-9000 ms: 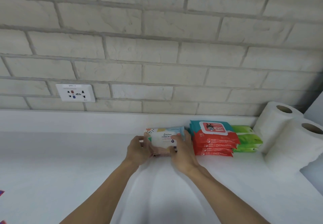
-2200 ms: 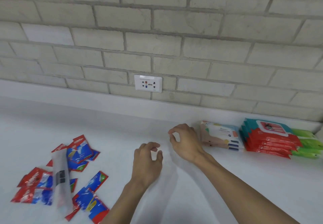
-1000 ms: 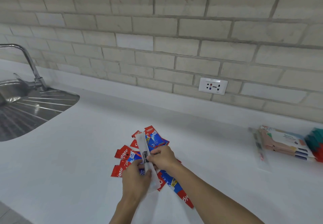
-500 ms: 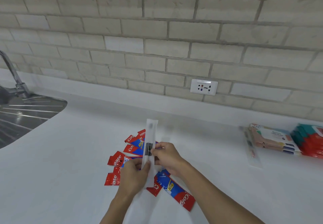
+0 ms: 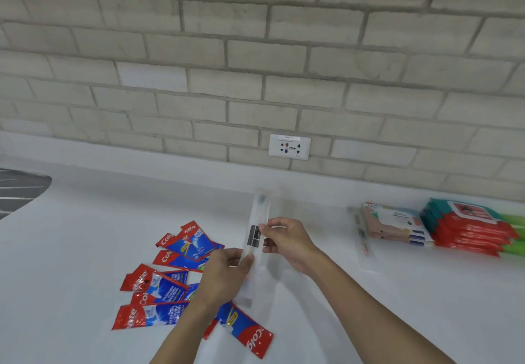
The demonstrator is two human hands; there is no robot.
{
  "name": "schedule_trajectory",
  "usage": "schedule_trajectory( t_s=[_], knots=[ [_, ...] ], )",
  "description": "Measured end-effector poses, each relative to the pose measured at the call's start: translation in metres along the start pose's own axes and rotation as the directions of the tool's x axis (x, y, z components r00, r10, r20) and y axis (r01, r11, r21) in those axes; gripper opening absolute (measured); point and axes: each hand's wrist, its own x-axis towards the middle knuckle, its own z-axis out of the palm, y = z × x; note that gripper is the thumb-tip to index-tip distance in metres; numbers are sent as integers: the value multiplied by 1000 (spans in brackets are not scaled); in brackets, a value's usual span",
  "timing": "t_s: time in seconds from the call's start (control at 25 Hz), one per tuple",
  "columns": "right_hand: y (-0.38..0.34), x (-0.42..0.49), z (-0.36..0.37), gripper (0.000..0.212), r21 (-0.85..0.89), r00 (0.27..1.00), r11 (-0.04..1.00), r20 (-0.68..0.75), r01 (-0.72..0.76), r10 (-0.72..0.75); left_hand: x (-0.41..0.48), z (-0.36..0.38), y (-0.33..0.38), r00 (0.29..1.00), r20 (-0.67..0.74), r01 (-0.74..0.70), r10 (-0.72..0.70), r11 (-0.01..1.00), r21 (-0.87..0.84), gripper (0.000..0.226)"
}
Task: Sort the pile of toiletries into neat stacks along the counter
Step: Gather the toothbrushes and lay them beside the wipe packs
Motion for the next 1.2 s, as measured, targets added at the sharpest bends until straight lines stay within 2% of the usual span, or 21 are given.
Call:
schedule_trajectory(
  t_s=[0.24,0.4,0.56,0.72,0.96,1.2],
  knots=[
    [-8,11,-63,17,-83,991,996,-129,22,-33,23,53,24,996,89,28,-26,999,-22,20],
    [-6,21,-107,14,-260,972,965,-216,35,-93,37,94,37,988,150,49,-44,998,-30,16],
    [-3,37,-147,9,-499,952,866,-247,33,-179,48,138,46,985,169,32,-28,999,-24,5],
    [-4,48,-180,19,-654,945,756,-247,0,-214,61,172,51,996,87,19,-21,1000,22,22],
    [7,64,-213,31,-726,951,688,-219,-9,-219,76,216,43,999,46,-1,-4,994,105,31],
    [22,82,-227,23,-871,958,492,-140,1,-249,86,239,41,999,45,-10,3,989,145,32]
  ],
)
